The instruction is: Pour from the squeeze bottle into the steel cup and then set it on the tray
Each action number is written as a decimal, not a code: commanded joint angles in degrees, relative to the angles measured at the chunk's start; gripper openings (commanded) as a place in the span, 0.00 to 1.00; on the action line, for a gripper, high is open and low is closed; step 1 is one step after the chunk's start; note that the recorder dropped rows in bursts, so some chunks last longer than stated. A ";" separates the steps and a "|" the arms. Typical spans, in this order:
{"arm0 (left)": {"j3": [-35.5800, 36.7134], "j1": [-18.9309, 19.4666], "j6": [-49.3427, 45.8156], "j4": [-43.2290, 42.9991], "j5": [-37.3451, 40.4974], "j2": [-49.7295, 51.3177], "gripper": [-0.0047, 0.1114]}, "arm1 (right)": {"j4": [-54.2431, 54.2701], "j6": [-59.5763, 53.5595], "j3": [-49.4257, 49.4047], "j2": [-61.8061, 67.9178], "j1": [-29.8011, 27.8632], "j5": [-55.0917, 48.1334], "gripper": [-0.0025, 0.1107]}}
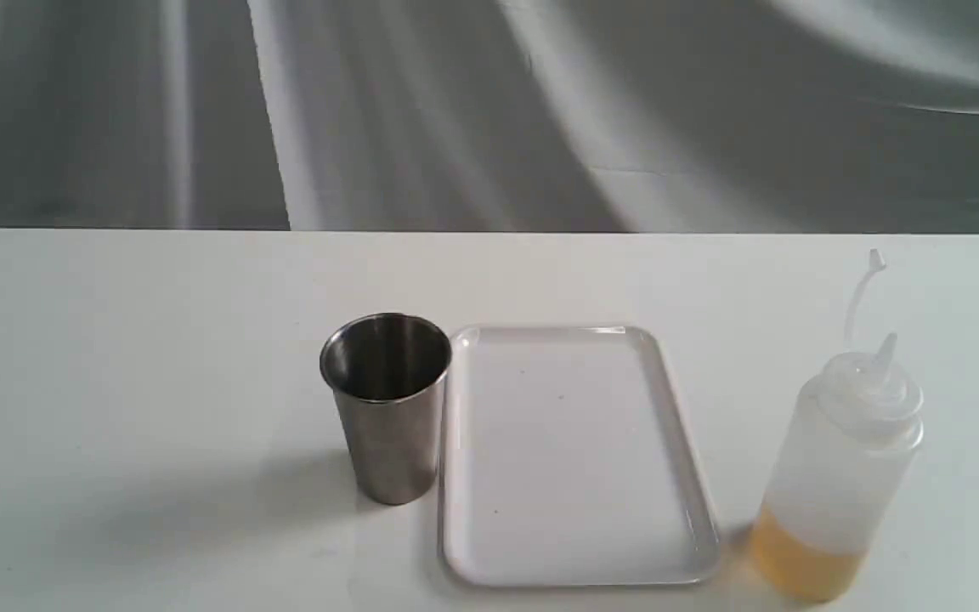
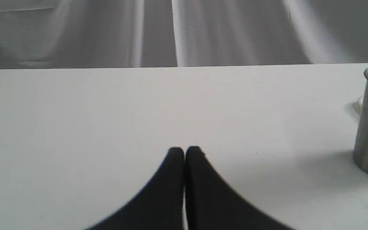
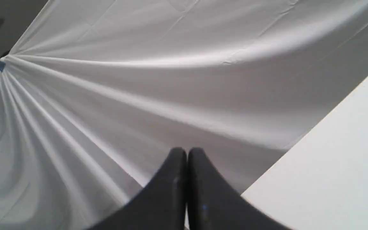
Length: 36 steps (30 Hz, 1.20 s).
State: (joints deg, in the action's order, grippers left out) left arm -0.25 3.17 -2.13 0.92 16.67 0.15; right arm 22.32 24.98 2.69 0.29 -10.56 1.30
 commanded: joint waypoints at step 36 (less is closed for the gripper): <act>0.25 -0.46 0.26 0.04 -0.42 -0.15 0.04 | -11.34 -22.44 33.34 18.64 6.65 -9.93 0.02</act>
State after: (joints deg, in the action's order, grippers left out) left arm -0.25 3.17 -2.13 0.92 16.67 0.15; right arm 10.68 4.22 34.84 17.72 -4.02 -7.63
